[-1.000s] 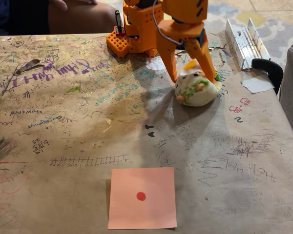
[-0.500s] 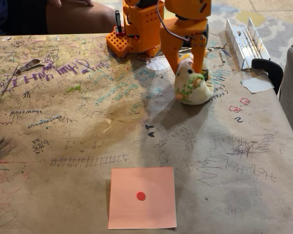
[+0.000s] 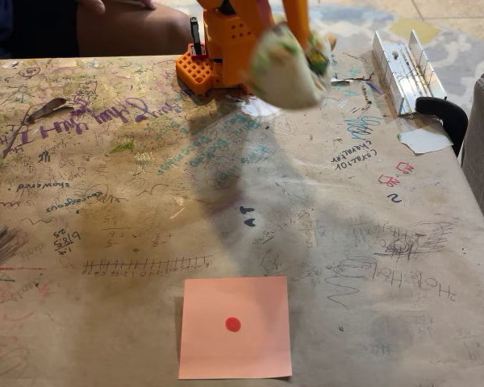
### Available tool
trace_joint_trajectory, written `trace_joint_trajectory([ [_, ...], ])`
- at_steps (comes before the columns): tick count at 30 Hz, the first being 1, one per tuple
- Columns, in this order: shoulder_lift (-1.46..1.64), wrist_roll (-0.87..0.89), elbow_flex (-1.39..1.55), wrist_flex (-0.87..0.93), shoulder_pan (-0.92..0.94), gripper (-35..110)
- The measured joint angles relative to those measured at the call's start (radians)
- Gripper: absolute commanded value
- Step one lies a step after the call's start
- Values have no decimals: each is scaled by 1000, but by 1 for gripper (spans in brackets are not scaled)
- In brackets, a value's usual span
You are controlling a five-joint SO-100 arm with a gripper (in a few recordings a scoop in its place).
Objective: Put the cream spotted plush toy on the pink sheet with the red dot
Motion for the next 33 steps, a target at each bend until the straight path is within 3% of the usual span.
trace_joint_trajectory([
  [4,161,69,-101,32,230,0],
  [10,201,140,-272,150,342,0],
  [15,201,195,-344,225,293,0],
  [22,206,321,-508,270,49,0],
  [33,209,348,-690,302,58,0],
])
